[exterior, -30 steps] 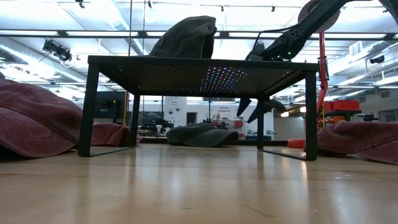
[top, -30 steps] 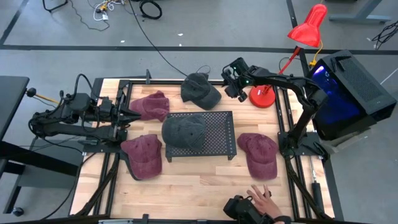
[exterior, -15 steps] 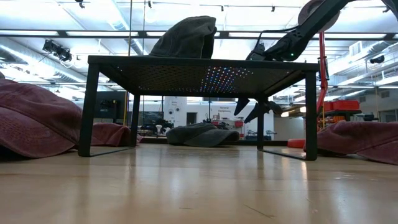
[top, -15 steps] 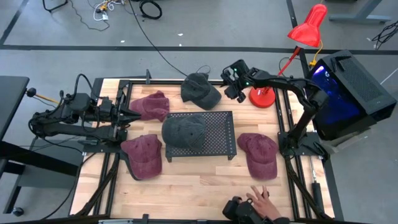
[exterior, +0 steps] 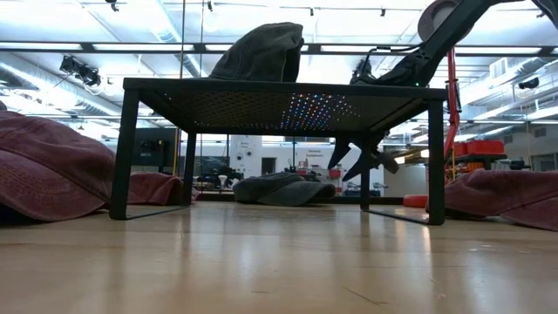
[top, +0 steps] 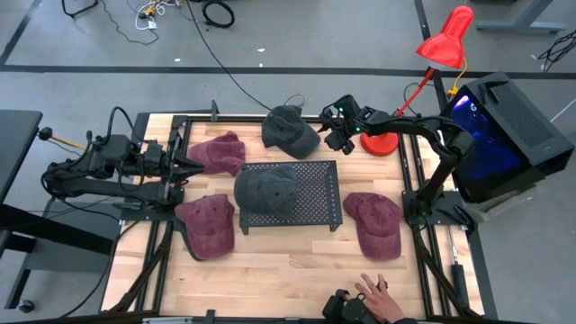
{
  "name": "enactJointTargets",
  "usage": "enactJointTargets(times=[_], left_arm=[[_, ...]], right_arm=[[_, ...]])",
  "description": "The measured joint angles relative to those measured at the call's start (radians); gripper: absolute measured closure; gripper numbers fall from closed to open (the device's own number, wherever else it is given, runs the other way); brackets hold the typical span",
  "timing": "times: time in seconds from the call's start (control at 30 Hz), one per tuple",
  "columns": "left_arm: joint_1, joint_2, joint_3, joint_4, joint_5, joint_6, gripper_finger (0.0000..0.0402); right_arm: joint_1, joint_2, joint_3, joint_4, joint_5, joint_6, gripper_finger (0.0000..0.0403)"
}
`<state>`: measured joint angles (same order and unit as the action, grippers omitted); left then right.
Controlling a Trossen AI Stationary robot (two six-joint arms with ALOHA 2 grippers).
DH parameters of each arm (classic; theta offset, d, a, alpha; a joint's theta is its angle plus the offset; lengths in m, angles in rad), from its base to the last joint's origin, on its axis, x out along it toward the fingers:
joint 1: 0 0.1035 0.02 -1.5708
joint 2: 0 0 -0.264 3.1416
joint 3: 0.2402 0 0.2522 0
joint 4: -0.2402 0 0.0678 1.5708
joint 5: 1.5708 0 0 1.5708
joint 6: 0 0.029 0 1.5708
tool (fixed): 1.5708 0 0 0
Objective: Pick & Place hat
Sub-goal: Stack the top black cap on top of the black cap on the shelf
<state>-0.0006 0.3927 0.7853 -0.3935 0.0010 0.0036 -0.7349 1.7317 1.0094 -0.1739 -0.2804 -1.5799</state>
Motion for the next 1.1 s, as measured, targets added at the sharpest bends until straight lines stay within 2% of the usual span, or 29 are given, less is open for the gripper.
enactJointTargets(times=[0.37, 1.1], left_arm=[[0.000, 0.000, 0.000, 0.000, 0.000, 0.000, 0.0353], [0.000, 0.000, 0.000, 0.000, 0.000, 0.000, 0.0353]], right_arm=[[0.020, 0.001, -0.031, 0.037, -0.001, 0.000, 0.0183], [0.035, 0.102, -0.031, 0.148, 0.004, 0.000, 0.0183]])
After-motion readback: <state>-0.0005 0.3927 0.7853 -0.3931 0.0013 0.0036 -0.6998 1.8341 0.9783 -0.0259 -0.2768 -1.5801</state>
